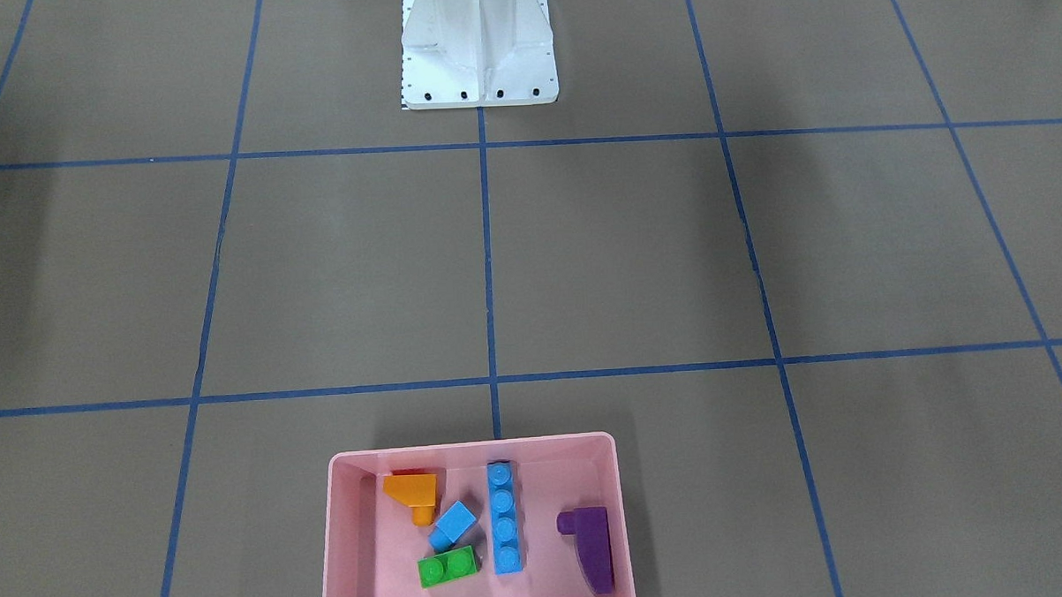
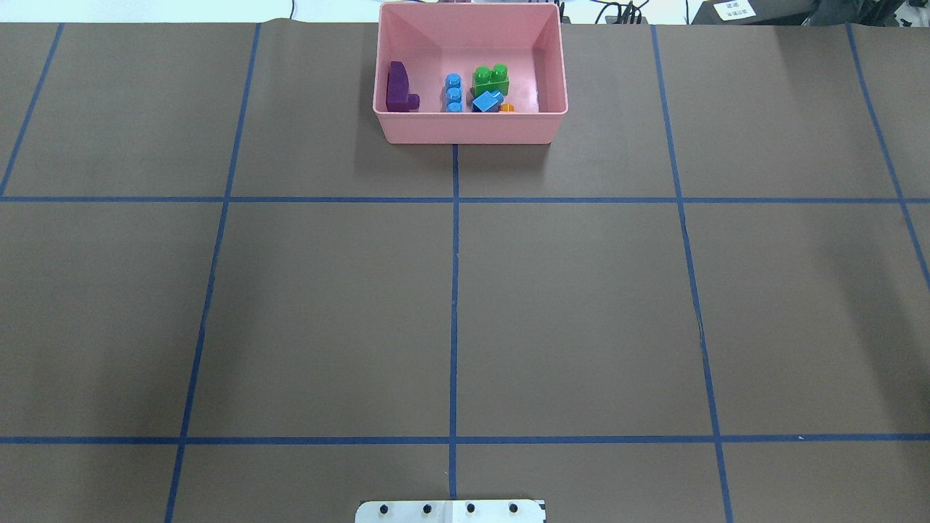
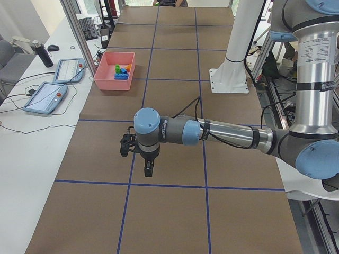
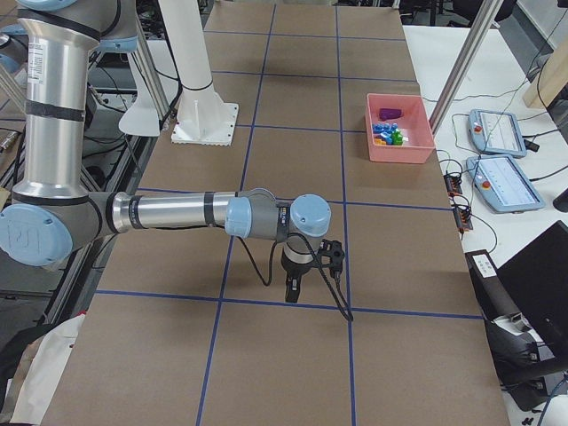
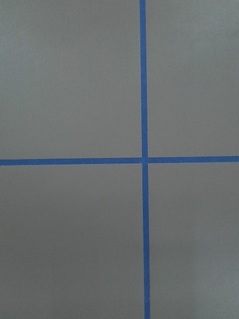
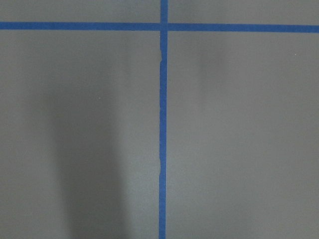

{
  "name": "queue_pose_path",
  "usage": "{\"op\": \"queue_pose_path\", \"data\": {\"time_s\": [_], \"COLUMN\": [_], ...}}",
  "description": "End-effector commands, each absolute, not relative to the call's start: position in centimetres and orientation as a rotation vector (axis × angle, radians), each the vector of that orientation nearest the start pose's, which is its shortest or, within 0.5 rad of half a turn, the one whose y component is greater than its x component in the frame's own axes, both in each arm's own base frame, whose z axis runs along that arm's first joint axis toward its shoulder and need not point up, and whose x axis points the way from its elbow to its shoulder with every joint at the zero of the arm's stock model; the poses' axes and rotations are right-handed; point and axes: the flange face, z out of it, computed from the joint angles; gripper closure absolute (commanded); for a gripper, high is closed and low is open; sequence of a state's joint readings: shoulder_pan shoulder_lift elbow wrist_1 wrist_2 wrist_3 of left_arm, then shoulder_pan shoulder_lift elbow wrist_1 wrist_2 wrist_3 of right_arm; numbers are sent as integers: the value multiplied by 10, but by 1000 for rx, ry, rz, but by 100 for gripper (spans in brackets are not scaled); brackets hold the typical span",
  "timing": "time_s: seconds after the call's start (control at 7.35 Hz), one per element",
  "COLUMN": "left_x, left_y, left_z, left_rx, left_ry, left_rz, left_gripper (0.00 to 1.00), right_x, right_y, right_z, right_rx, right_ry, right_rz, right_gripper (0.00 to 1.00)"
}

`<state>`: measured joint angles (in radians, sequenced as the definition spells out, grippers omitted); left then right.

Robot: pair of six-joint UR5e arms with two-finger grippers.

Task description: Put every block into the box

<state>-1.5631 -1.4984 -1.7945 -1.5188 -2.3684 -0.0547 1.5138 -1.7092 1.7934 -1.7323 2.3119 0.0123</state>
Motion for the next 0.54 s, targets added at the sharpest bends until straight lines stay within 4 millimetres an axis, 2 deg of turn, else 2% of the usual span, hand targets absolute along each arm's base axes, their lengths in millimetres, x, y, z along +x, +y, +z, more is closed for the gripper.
{"op": "queue_pose_path", "data": {"time_s": [0.0,0.14,0.41], "left_x": [-58,-58,-58], "left_y": [-462,-461,-461], "left_z": [585,587,589], "left_rx": [71,67,64], "left_ry": [800,799,798], "left_rz": [-5,-5,-3], "left_gripper": [0,0,0], "right_x": [41,40,40], "right_y": [-429,-430,-435], "right_z": [629,631,618], "right_rx": [-112,-118,-57], "right_ry": [-745,-755,-760], "right_rz": [28,34,52], "right_gripper": [0,0,0]}}
